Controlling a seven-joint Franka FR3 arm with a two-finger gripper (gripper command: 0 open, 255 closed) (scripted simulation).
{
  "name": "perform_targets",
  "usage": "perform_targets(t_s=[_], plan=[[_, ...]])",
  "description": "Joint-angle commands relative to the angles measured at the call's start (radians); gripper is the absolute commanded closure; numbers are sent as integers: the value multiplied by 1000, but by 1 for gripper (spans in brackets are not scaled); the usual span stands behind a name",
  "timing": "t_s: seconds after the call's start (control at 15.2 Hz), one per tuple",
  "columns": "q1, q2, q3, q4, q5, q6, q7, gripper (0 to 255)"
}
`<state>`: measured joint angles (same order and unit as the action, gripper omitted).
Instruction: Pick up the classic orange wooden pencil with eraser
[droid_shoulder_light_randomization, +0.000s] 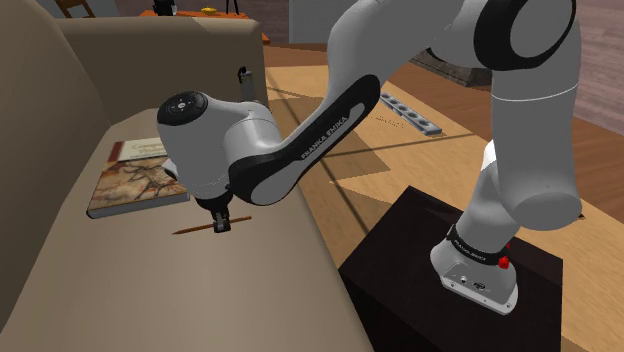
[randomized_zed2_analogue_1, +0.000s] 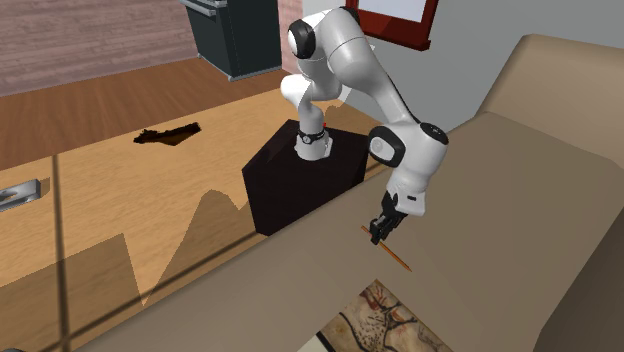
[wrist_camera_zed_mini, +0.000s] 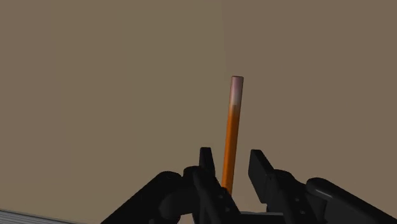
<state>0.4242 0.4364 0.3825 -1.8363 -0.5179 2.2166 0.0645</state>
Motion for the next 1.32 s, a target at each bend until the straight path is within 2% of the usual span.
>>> perform_targets(t_s=[0.0, 0.46, 1.25], plan=[[0, 0, 0, 0, 0, 1, 0, 255], [0, 1, 0, 0, -1, 1, 1, 255], [-15, -82, 27, 48, 64, -114, -63, 255]])
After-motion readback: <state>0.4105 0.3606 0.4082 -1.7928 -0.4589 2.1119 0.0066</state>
